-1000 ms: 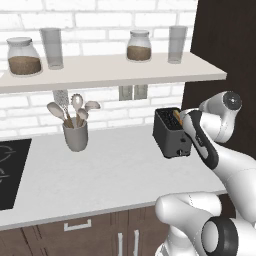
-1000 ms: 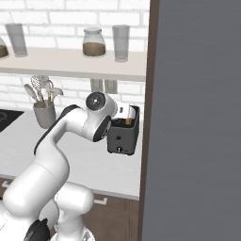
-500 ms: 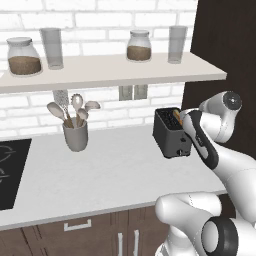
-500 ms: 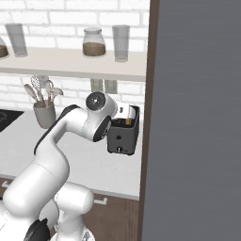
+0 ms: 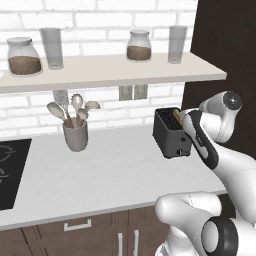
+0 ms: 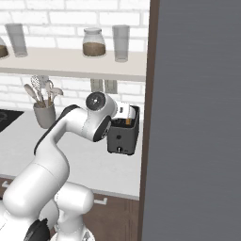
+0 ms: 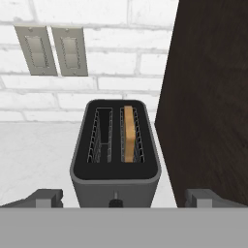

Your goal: Start the toaster. Once the lever pops up, take the bread to the plate on the dining counter.

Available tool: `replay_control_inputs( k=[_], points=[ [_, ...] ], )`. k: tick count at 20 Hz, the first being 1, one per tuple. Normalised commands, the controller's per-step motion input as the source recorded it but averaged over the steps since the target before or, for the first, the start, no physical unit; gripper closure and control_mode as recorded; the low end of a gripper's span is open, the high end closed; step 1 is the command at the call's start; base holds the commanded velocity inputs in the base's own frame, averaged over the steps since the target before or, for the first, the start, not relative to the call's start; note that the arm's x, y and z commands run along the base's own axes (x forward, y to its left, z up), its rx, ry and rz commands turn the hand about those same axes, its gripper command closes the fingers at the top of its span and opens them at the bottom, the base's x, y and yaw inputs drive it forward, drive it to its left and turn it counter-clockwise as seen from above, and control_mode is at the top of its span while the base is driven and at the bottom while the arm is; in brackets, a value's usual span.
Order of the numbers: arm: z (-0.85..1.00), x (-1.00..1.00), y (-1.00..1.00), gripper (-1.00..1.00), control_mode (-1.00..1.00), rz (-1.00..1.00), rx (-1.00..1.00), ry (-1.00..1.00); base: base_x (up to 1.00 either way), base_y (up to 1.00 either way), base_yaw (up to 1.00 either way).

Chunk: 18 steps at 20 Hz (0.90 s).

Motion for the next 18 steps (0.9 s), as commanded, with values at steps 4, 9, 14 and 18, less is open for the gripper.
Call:
replay_control_inputs(
  k=[4, 9, 14, 18],
  points=[
    [-0.01, 0.00, 0.00, -1.00, -1.00, 0.00, 0.00, 0.00, 0.00, 0.00, 0.00],
    [-0.10, 0.01, 0.00, -1.00, -1.00, 0.00, 0.00, 0.06, 0.00, 0.00, 0.00],
    [-0.14, 0.20, 0.06, -1.00, -1.00, 0.00, 0.00, 0.19, 0.00, 0.00, 0.00],
    [-0.11, 0.23, 0.00, -1.00, -1.00, 0.00, 0.02, 0.17, 0.00, 0.00, 0.00]
  ],
)
